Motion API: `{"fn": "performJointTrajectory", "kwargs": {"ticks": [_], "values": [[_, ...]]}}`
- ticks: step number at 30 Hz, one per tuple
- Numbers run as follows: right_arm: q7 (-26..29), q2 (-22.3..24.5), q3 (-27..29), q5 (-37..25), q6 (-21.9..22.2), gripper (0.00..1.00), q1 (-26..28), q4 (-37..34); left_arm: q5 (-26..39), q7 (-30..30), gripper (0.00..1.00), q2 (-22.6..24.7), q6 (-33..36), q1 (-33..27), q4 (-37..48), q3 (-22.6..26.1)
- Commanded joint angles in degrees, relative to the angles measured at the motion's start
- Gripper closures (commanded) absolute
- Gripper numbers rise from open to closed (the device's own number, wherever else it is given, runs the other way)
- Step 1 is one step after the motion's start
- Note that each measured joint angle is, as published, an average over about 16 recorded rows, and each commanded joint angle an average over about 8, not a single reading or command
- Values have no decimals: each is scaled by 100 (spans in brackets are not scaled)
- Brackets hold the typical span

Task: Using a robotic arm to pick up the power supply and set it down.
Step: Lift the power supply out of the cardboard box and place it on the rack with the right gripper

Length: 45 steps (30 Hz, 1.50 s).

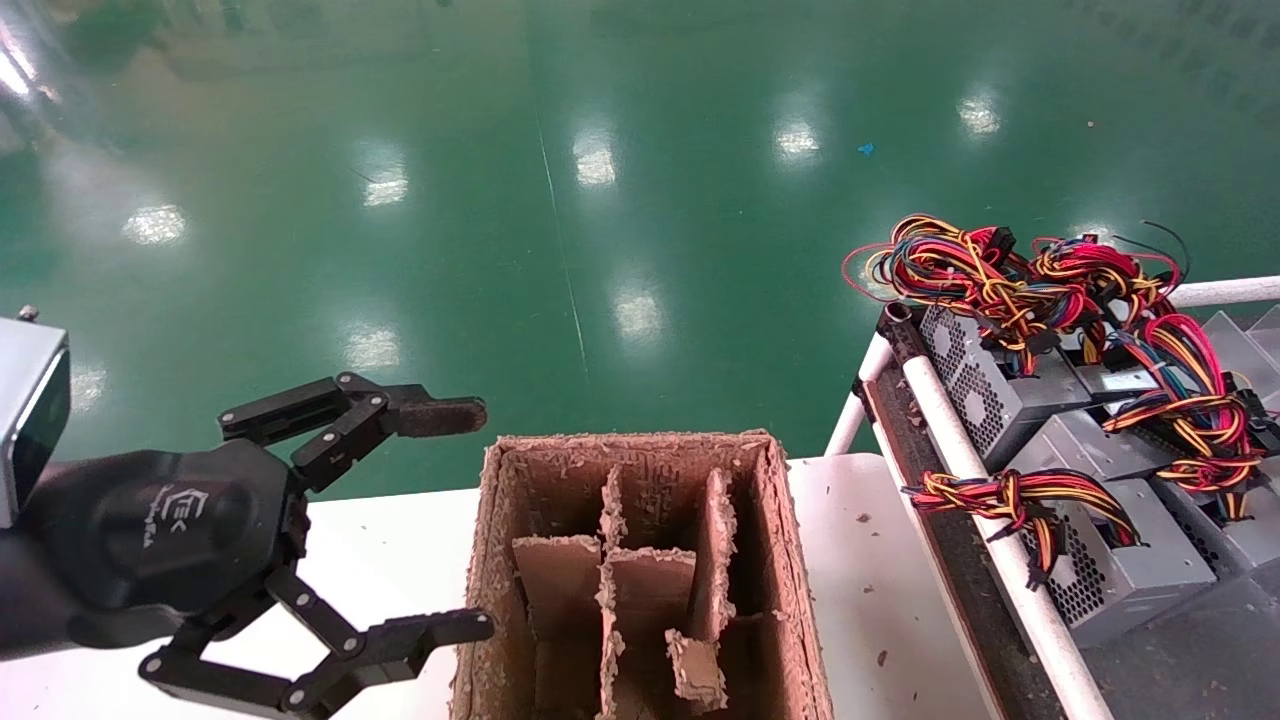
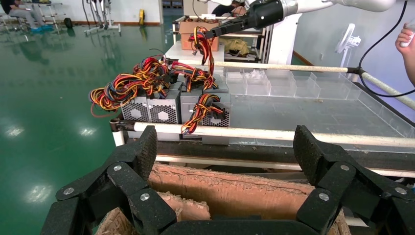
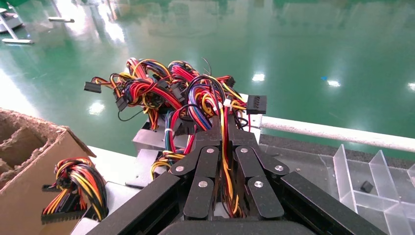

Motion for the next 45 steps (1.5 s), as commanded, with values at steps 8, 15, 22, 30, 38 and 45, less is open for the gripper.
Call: {"fn": "performJointTrajectory", "kwargs": {"ticks": [8,15,22,30,38,45], "values": [[81,261,31,176,-104,100,-239,121,0,0,0,0,0,0,0,0],[156,407,56,375,-73,100,-544,204,0,0,0,0,0,0,0,1],[184,270,49,450,133,100,-719,265,-1,1,0,0,0,0,0,1],[315,89,-6,360,478,29,-635,455,-1,1,0,-1,-1,0,0,1],[413,38,-46,295,571,0,-535,523,-1,1,0,-1,-1,0,0,2],[394,16,-44,293,560,0,-462,508,-1,1,0,-1,-1,-1,0,2]]}}
